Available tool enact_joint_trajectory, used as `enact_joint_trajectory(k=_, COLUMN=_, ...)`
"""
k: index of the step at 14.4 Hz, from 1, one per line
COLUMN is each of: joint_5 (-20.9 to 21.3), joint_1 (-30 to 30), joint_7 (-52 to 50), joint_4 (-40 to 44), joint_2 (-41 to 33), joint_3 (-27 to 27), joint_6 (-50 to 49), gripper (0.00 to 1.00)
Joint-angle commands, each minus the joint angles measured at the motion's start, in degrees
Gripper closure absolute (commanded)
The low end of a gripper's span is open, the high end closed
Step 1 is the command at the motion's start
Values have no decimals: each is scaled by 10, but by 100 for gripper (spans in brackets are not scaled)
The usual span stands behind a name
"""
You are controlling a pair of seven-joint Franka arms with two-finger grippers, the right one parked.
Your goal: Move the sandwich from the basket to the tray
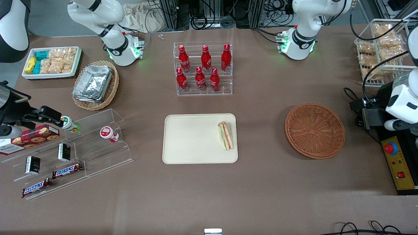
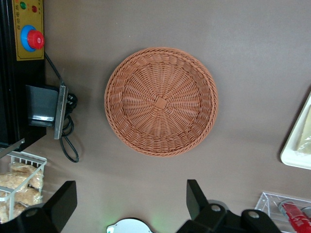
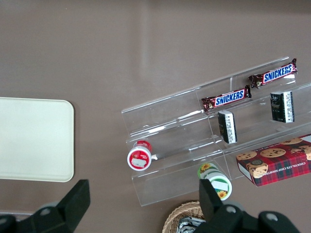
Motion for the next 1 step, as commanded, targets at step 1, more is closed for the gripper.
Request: enact_joint_trajectory(k=1, joint_5=-13, joint_1=11, joint_7=9, joint_4=13, joint_2=9, joint_3=-9, joint_6=-2, gripper=0)
